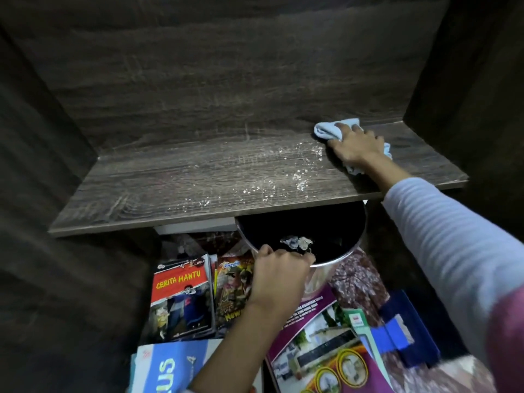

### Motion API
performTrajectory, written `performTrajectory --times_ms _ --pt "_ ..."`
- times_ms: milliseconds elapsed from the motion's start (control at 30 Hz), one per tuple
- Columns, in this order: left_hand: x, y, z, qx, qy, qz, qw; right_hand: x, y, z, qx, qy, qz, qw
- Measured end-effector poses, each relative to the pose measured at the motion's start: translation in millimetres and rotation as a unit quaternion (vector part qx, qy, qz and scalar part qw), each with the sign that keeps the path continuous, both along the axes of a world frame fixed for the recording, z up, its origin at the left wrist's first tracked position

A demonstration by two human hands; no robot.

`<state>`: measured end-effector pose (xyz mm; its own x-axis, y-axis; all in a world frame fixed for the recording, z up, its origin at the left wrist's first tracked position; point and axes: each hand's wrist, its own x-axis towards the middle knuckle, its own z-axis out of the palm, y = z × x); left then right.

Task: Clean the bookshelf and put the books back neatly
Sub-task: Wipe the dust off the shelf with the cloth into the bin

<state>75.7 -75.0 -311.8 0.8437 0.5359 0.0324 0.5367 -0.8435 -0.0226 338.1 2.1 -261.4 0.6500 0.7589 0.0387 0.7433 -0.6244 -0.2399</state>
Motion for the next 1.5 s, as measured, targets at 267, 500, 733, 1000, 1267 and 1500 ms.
performTrajectory --times_ms 267,500,733,1000,1267,1500 --pt "-2 5 -2 0.004 -0.005 0.029 1.0 -12 6 2 0.044 0.017 0.058 0.997" --pt "-2 3 -2 -0.011 -0.031 0.025 0.999 -31 8 12 0.118 0.192 0.139 0.964" --pt "1 5 -3 -0.002 -0.022 0.027 0.999 -47 7 14 0.155 0.347 0.169 0.91" --pt "2 1 -3 -0.001 -0.006 0.026 1.0 -68 -21 13 0.182 0.418 0.19 0.87" --pt "-4 -2 -1 -0.017 -0.029 0.014 0.999 -90 -53 1 0.234 0.441 0.168 0.85" --pt "-6 -8 4 0.004 -0.028 0.012 1.0 -116 -72 9 0.349 0.495 0.094 0.79"
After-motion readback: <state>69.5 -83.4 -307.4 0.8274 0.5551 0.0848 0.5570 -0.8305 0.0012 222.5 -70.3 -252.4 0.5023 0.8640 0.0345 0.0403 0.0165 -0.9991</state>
